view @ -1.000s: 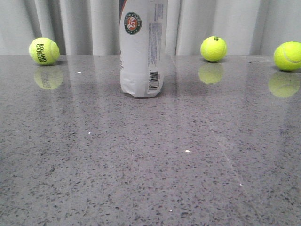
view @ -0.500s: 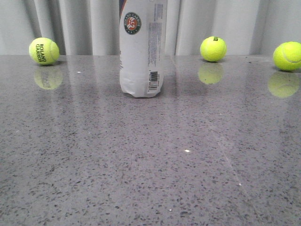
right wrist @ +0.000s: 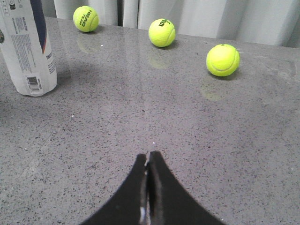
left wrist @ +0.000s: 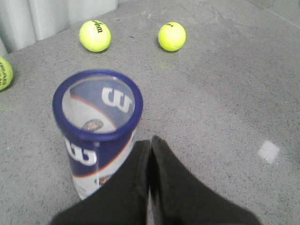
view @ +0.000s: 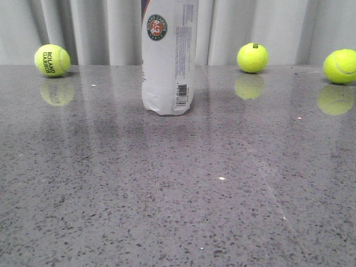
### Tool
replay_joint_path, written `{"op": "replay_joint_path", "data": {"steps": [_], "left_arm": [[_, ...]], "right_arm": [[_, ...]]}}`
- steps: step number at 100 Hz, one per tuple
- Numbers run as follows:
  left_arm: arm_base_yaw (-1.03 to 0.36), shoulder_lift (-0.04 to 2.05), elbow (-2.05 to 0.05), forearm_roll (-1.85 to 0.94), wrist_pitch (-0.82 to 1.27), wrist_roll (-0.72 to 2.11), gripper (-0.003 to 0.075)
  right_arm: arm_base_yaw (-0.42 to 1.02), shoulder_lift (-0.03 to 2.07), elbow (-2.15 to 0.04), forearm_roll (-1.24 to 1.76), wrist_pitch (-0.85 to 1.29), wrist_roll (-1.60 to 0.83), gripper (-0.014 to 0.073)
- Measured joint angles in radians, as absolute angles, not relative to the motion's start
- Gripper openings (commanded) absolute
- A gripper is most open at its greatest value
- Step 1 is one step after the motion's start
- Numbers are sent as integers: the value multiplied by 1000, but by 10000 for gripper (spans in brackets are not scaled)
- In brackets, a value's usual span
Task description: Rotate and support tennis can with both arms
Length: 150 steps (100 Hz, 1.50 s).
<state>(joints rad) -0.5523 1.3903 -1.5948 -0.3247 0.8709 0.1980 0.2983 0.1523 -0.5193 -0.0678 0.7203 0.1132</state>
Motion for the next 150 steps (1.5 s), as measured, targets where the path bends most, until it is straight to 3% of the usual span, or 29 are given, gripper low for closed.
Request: {"op": "replay_joint_path", "data": {"steps": [56,120,150], "left_arm": [[-552,960,-979,-336,537,198,-20],[-552,617,-504,-220,247,198,-20],[-406,471,-307,-147,65,198,-20]], "right_arm": [[298,152,-519,-68,720,113,-68],[298,152,-519,-68,720,113,-68],[298,152,-519,-68,720,113,-68]]}}
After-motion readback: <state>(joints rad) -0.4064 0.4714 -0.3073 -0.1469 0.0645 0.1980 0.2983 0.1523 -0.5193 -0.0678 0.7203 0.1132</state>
